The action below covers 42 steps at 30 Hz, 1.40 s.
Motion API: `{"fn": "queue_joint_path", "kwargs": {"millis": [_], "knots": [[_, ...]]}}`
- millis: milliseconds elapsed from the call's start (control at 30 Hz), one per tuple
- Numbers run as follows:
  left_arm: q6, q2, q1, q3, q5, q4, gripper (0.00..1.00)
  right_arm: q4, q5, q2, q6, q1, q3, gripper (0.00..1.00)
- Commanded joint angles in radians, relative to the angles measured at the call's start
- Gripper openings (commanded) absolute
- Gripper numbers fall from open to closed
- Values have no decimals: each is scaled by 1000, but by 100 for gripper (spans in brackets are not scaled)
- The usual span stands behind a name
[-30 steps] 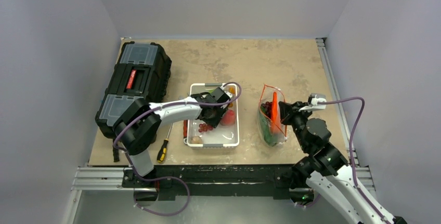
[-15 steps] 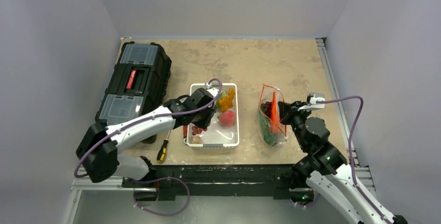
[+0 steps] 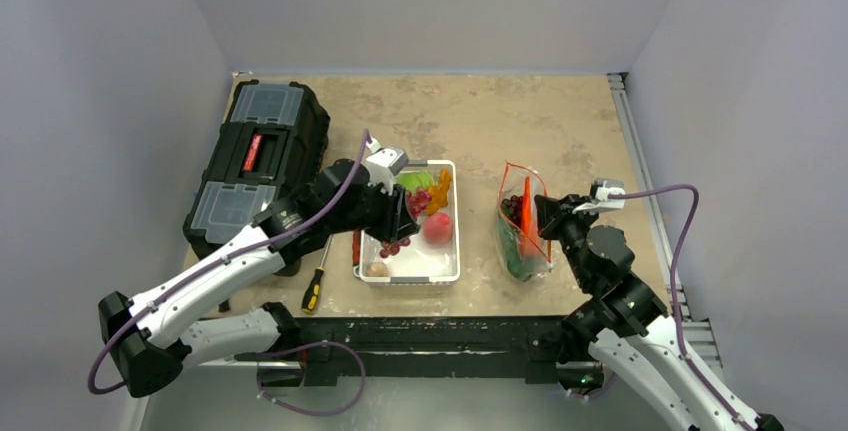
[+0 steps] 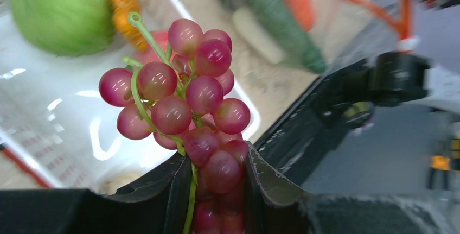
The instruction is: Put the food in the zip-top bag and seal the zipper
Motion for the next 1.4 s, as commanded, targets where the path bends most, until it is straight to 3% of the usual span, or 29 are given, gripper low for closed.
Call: {"fn": "queue_joint_path", "kwargs": {"millis": [0, 167, 333, 600, 733, 967, 1200, 1367], "knots": [[-202, 11, 2, 78, 218, 241, 6, 32, -6, 3, 2, 1, 5, 0], [-507, 151, 2, 81, 394, 538, 0, 29, -7, 0, 1, 1, 6, 0], [-806, 367, -33, 139, 532, 1025, 0, 31, -11, 1, -2, 1, 5, 0], [-1209, 696, -126, 347, 518, 1317, 0, 28, -11, -3, -7, 1, 10, 0], [-1346, 733, -162, 296, 408, 1317, 0, 24, -11, -20, -5, 0, 6, 0], [-1218, 584, -176, 212, 219, 956, 0, 22, -12, -29, -2, 1, 5, 0], [-1276, 571, -182, 207, 166, 793, 0, 26, -12, -24, -4, 1, 4, 0], [-1317, 587, -187, 192, 152, 780, 0, 23, -10, -25, -5, 1, 5, 0]]}}
